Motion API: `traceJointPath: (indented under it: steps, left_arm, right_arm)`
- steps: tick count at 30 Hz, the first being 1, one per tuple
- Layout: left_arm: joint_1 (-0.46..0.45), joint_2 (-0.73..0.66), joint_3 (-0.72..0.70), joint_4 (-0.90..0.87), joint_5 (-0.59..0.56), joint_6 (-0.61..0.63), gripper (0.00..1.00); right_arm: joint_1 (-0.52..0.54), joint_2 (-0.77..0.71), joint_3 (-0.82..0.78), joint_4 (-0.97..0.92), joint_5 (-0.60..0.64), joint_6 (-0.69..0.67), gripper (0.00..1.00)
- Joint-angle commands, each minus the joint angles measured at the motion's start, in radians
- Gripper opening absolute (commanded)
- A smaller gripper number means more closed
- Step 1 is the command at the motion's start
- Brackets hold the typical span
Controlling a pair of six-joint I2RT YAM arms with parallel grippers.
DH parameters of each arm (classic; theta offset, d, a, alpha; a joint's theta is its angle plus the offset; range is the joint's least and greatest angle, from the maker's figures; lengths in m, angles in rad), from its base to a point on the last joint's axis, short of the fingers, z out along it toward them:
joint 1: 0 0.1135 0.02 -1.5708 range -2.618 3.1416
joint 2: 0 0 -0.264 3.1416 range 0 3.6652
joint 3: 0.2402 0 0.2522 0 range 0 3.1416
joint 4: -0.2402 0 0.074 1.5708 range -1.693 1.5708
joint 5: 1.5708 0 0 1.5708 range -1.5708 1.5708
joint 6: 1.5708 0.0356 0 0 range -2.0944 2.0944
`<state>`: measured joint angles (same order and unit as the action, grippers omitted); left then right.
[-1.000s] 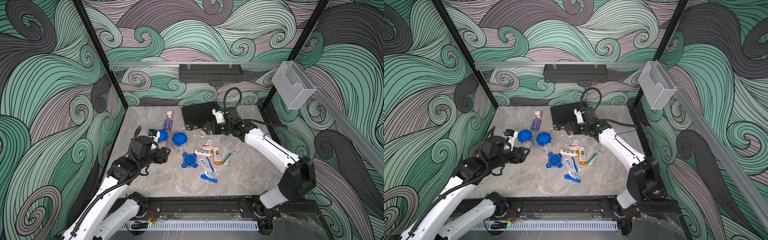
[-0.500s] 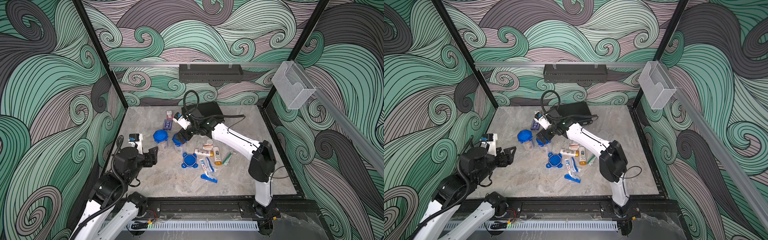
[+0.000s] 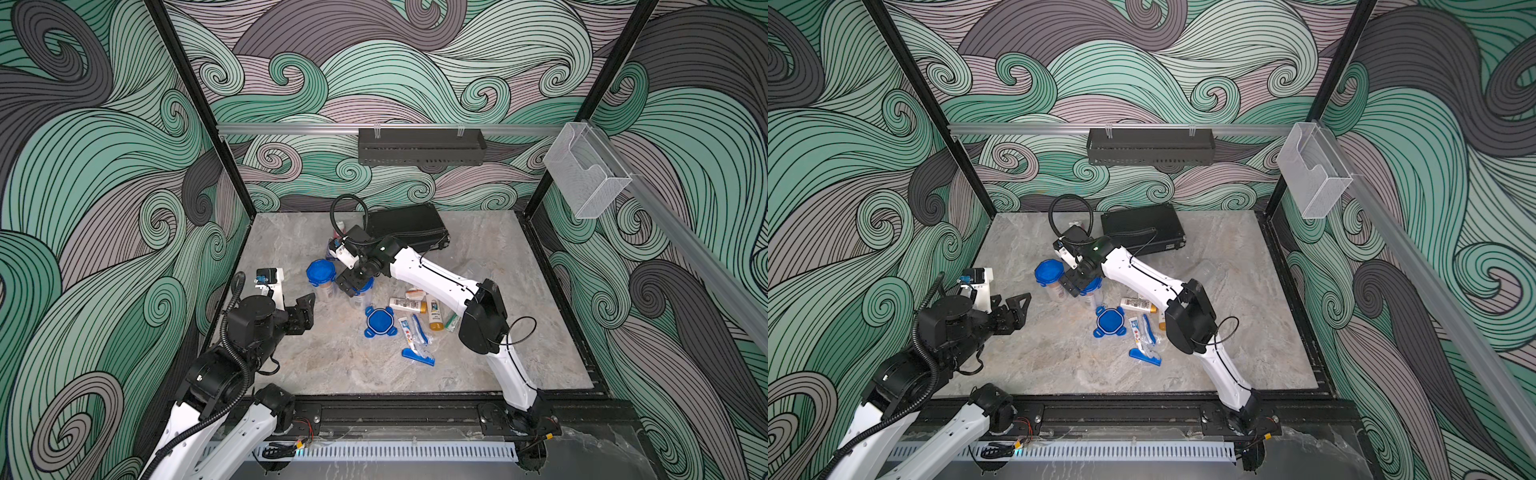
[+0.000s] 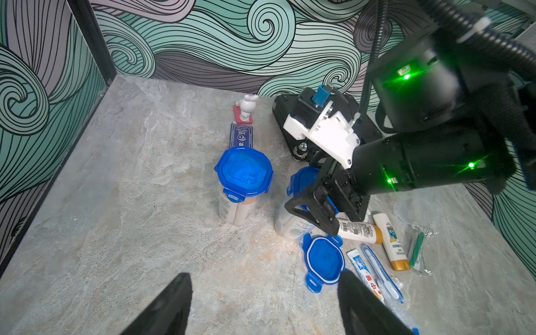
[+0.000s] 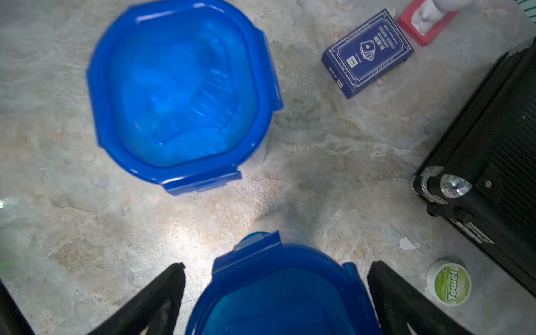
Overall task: Take out toiletry kits
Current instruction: Move the container to the center of the board.
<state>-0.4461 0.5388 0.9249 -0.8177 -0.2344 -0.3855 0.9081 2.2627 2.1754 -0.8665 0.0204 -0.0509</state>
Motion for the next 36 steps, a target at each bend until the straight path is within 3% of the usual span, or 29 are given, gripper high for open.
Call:
traceJointPath:
  steps: [1,4,14,20,27,36]
  left_arm:
    - [0.005,-0.007,-0.006,-0.015,-0.004,0.000,0.79]
    - [0.004,-0.007,-0.006,-0.015,-0.001,0.000,0.79]
    - [0.006,-0.007,-0.006,-0.015,0.002,0.002,0.79]
    - [0.004,-0.006,-0.007,-0.015,0.002,0.003,0.79]
    - [0.004,-0.008,-0.009,-0.015,0.002,0.003,0.79]
    - [0.004,-0.008,-0.009,-0.014,0.003,0.003,0.79]
  right_arm:
    - [0.000,0.020,0.022,-0.061,0.092,0.036,0.99]
    - [0.002,0.036,0.041,-0.078,0.091,0.044,0.99]
    - [0.010,0.038,0.063,-0.094,0.068,0.049,0.82]
    - [0.012,-0.007,0.054,-0.096,0.086,0.031,0.74]
    - [0.014,-0.081,0.024,-0.099,0.016,0.028,0.63]
    - [0.045,-0.151,-0.074,-0.099,-0.051,0.017,0.63]
